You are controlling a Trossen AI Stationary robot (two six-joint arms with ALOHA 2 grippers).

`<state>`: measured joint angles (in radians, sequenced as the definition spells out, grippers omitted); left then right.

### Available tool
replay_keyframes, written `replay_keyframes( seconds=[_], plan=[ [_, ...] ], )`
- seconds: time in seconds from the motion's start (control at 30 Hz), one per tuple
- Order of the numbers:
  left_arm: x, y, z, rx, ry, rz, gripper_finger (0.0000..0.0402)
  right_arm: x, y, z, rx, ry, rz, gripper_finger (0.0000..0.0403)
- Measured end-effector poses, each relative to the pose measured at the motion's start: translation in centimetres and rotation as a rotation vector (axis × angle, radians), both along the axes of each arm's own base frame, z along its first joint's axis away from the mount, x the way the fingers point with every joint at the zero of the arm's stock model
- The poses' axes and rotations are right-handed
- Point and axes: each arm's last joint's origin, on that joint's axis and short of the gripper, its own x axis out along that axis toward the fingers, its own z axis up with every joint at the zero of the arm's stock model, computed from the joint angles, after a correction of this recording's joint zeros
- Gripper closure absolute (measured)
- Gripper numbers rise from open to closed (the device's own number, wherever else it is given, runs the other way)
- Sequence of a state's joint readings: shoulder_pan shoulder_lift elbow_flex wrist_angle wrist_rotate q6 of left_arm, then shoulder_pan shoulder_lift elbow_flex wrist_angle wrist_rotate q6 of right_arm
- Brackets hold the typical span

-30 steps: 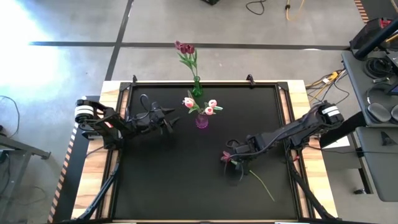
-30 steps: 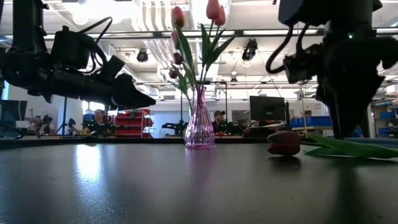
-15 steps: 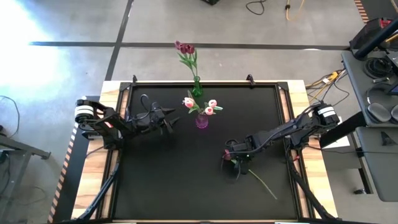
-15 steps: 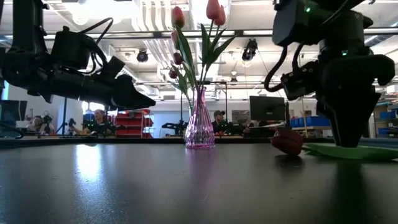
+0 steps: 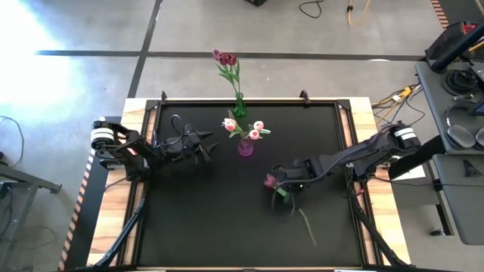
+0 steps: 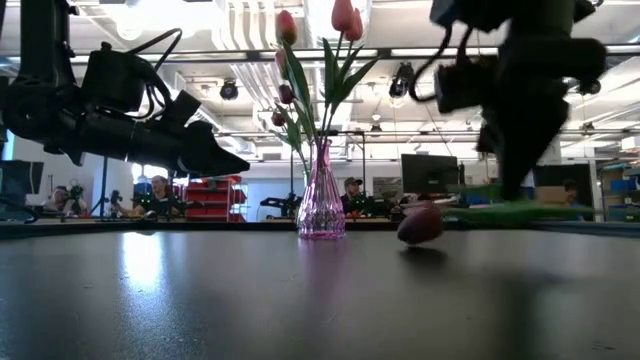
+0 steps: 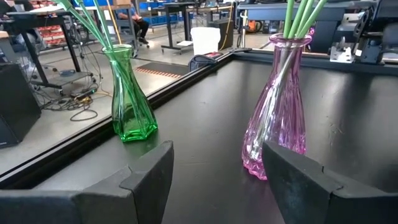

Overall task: Sort flowers into vase by color
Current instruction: Put the red flower into the green vase

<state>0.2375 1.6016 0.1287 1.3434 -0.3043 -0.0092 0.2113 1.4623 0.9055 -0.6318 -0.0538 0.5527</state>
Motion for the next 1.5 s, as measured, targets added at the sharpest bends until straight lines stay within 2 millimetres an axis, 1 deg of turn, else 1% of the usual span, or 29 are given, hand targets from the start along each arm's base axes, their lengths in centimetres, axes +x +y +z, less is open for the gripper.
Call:
replay_keyframes(
  seconds=[0.07, 0.17, 0.4, 0.5, 0.6, 0.83, 0.97, 1.1, 1.2, 1.27, 1.4, 1.5],
  plan=[
    [0.0, 0.0, 0.0, 0.000, -0.002, 0.001, 0.0174, -0.2, -0.6, 1.2, -0.059, -0.058, -0.006, 0.0390],
    [0.0, 0.0, 0.1, 0.001, -0.006, 0.001, 0.0174, -1.0, -1.8, 3.1, -0.173, -0.128, -0.052, 0.0390],
    [0.0, 0.0, 0.1, 0.003, -0.010, 0.001, 0.0174, -3.2, -5.4, 7.6, -0.568, -0.306, -0.186, 0.0390],
    [0.0, 0.0, 0.1, 0.003, -0.013, 0.001, 0.0174, -3.8, -6.5, 9.1, -0.739, -0.352, -0.226, 0.0390],
    [0.0, 0.0, 0.2, 0.005, -0.021, 0.001, 0.0174, -3.9, -7.5, 10.5, -0.882, -0.407, -0.244, 0.0390],
    [0.1, 0.0, 0.3, 0.007, -0.030, 0.000, 0.0174, -2.1, -10.1, 14.1, -1.103, -0.630, -0.236, 0.0390],
    [0.1, 0.0, 0.3, 0.007, -0.031, 0.001, 0.0174, -1.2, -12.3, 15.3, -1.165, -0.766, -0.241, 0.0390],
    [0.1, 0.0, 0.3, 0.008, -0.032, 0.000, 0.0174, -0.6, -14.5, 15.7, -1.173, -0.870, -0.257, 0.0390],
    [0.1, 0.0, 0.3, 0.008, -0.032, 0.000, 0.0174, 0.2, -16.1, 15.8, -1.126, -0.895, -0.265, 0.0390],
    [0.1, 0.0, 0.3, 0.008, -0.032, 0.000, 0.0174, 0.8, -16.9, 15.9, -1.107, -0.876, -0.265, 0.0390],
    [0.1, 0.0, 0.3, 0.007, -0.030, 0.001, 0.0174, 2.3, -18.2, 16.6, -1.089, -0.824, -0.266, 0.0390],
    [0.1, 0.0, 0.3, 0.007, -0.029, 0.001, 0.0174, 3.6, -18.8, 17.4, -1.081, -0.804, -0.258, 0.0390]
  ],
)
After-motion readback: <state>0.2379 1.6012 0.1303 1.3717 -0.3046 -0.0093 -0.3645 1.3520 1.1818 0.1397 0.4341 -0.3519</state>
